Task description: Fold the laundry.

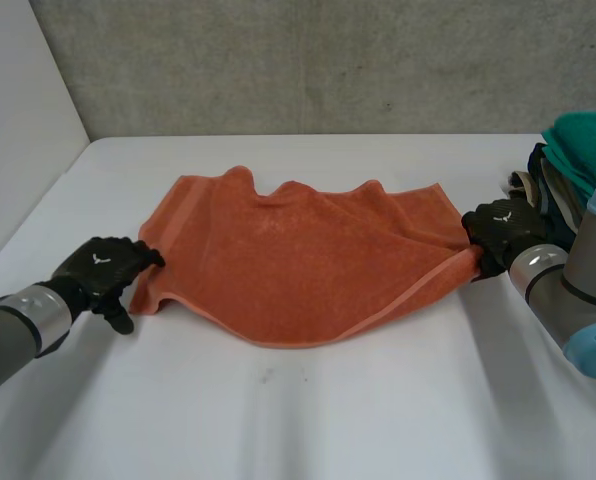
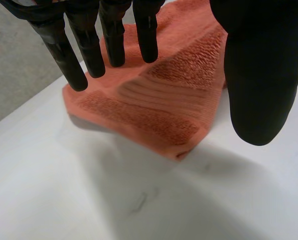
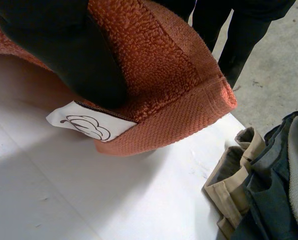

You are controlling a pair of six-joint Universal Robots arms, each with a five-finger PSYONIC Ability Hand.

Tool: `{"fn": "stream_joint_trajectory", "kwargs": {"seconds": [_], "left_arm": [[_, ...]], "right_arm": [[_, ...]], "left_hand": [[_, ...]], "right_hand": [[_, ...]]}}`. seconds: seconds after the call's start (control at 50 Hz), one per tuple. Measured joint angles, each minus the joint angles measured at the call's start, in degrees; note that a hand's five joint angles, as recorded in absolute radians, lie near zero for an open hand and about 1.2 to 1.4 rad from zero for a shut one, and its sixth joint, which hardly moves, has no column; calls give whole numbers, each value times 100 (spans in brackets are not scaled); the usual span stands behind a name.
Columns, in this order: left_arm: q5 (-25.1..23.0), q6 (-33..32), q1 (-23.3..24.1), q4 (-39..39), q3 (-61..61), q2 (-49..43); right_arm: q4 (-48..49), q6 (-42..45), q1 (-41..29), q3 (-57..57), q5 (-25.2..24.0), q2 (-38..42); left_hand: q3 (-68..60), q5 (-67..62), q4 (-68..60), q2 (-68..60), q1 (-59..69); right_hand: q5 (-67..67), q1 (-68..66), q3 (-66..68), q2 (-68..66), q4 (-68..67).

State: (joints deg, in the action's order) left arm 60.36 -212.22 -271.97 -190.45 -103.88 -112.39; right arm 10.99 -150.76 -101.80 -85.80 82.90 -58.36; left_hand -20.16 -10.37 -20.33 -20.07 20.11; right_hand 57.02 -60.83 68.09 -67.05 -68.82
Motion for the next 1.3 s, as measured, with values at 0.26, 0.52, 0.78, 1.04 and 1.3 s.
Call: {"fn": "stream_joint_trajectory", "kwargs": {"seconds": [0.26,0.52,0.78,1.04,1.3], "left_arm": [[250,975,963,-669,316,-234],[2067,1050,1692,-1215,935,-1129],[2493,95,1338,-1617,939,-1338],[2435,-529,695,-1896,498,-597],[2173,-458,452,-1209,32,2797]], "right_arm": [[0,16,-25,-110,-2,16],[0,14,-16,-166,-2,7],[-21,11,9,-67,101,-23],[-202,28,9,-59,116,-502],[-2234,292,54,1011,8,-2616]], "left_hand": [[0,0,0,0,0],[0,0,-4,-31,0],[-301,-295,-289,-303,326],[-4779,-4484,-4812,-4818,4302],[-4800,-4484,-4825,-4846,4303]], "right_hand": [[0,0,0,0,0],[0,0,0,0,0],[0,0,0,0,0],[0,-110,0,0,0],[-1,-110,1,0,-1]]}}
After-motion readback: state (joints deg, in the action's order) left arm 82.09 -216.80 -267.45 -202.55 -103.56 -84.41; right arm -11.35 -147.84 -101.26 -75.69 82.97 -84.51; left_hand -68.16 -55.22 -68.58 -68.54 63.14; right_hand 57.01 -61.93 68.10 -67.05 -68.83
